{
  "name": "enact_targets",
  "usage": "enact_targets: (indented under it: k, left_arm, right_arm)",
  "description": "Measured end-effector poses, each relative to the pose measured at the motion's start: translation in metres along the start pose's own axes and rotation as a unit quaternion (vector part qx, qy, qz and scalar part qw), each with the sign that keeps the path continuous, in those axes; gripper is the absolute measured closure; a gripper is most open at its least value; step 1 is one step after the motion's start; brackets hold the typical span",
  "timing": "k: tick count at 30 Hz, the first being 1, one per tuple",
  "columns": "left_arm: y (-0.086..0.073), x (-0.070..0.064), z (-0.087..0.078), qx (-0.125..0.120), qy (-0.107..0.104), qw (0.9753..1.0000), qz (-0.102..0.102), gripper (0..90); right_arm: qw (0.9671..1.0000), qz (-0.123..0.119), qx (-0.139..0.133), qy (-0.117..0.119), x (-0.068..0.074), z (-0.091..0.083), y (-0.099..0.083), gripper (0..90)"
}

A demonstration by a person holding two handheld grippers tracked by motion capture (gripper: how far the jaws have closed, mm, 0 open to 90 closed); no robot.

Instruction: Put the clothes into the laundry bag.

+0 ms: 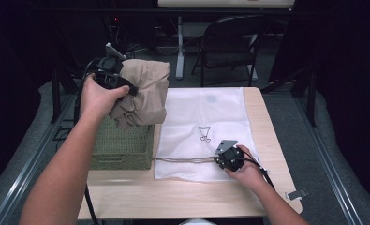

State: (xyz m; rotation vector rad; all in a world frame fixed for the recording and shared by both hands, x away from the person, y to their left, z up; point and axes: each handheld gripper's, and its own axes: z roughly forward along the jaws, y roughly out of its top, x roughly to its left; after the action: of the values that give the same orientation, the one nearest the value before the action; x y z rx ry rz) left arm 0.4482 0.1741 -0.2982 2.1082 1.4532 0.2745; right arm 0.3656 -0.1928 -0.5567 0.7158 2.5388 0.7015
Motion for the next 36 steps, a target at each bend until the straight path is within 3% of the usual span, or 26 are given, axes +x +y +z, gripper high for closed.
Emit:
enact_targets:
  k: [14, 28, 36]
  left_arm:
    - [0.003, -0.017, 0.004, 0.008, -0.012, 0.9996, 0.026, 68.4]
    - [0.002, -0.031, 0.008, 0.014, -0.020, 0.9988, 0.043, 68.4]
    - [0.000, -0.043, 0.011, 0.020, -0.032, 0.9973, 0.063, 68.4]
  right_arm:
    - [1.0000, -0.004, -0.004, 0.002, -0.001, -0.002, 0.001, 84.6]
    - [0.9996, 0.017, -0.019, 0.009, -0.005, -0.007, 0.001, 86.8]
    - [0.9990, 0.028, -0.033, 0.014, -0.007, -0.009, 0.002, 87.1]
